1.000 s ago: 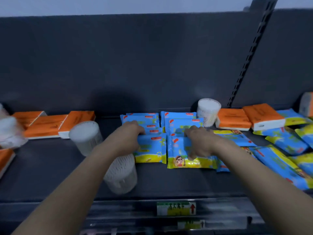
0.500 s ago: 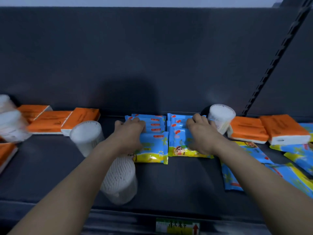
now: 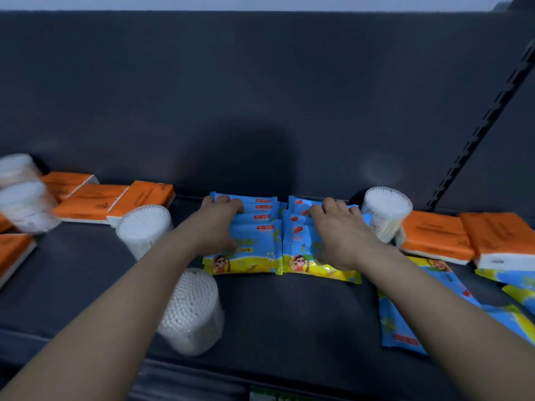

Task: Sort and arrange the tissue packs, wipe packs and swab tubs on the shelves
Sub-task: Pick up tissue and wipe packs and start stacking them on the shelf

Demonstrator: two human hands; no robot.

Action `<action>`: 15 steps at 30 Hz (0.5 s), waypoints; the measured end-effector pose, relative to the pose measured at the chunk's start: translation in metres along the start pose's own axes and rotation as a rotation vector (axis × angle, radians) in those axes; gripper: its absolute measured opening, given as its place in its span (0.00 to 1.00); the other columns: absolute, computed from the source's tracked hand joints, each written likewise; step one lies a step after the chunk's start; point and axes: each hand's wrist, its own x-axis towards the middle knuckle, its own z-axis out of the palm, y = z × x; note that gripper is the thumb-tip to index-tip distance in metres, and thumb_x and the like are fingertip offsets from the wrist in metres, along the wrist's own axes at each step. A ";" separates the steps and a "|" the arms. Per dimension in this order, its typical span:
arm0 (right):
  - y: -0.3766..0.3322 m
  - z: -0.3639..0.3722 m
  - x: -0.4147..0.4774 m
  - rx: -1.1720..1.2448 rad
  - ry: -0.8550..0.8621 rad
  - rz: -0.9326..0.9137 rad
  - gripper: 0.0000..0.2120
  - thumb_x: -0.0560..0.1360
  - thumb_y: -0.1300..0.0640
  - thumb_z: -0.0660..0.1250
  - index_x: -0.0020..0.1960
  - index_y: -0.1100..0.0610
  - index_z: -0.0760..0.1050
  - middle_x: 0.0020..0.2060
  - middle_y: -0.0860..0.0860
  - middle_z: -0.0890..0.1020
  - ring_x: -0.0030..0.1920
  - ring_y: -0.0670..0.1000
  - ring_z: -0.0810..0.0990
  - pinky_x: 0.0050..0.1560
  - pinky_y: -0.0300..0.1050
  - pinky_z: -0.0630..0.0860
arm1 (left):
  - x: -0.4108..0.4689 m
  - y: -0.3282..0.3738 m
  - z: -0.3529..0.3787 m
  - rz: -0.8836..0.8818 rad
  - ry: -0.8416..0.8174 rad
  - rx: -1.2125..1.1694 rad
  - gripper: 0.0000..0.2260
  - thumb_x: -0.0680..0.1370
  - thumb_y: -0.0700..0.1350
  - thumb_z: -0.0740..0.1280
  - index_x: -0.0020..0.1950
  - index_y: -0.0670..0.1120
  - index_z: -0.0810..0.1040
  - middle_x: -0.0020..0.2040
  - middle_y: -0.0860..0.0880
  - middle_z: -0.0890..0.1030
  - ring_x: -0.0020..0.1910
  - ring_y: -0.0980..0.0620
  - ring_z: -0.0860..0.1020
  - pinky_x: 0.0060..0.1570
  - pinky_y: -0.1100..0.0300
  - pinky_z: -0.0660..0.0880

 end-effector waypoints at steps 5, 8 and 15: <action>-0.004 -0.002 -0.002 -0.014 -0.019 0.004 0.31 0.71 0.56 0.66 0.72 0.54 0.59 0.60 0.54 0.67 0.63 0.56 0.66 0.62 0.49 0.63 | 0.000 -0.004 0.000 0.034 0.016 -0.011 0.31 0.69 0.46 0.74 0.69 0.48 0.66 0.63 0.49 0.67 0.62 0.49 0.63 0.62 0.56 0.66; -0.009 -0.003 -0.004 -0.017 -0.044 0.051 0.31 0.73 0.54 0.65 0.73 0.53 0.58 0.61 0.53 0.68 0.63 0.56 0.66 0.63 0.50 0.62 | -0.001 -0.005 0.001 0.029 0.007 0.046 0.34 0.69 0.49 0.73 0.72 0.49 0.63 0.66 0.48 0.65 0.64 0.47 0.61 0.64 0.51 0.67; -0.039 -0.030 -0.003 0.096 0.027 0.130 0.24 0.75 0.51 0.63 0.69 0.54 0.66 0.64 0.54 0.72 0.66 0.56 0.67 0.63 0.50 0.64 | -0.016 -0.020 -0.004 0.170 0.036 0.033 0.29 0.71 0.45 0.72 0.70 0.47 0.66 0.68 0.48 0.68 0.69 0.47 0.65 0.63 0.50 0.68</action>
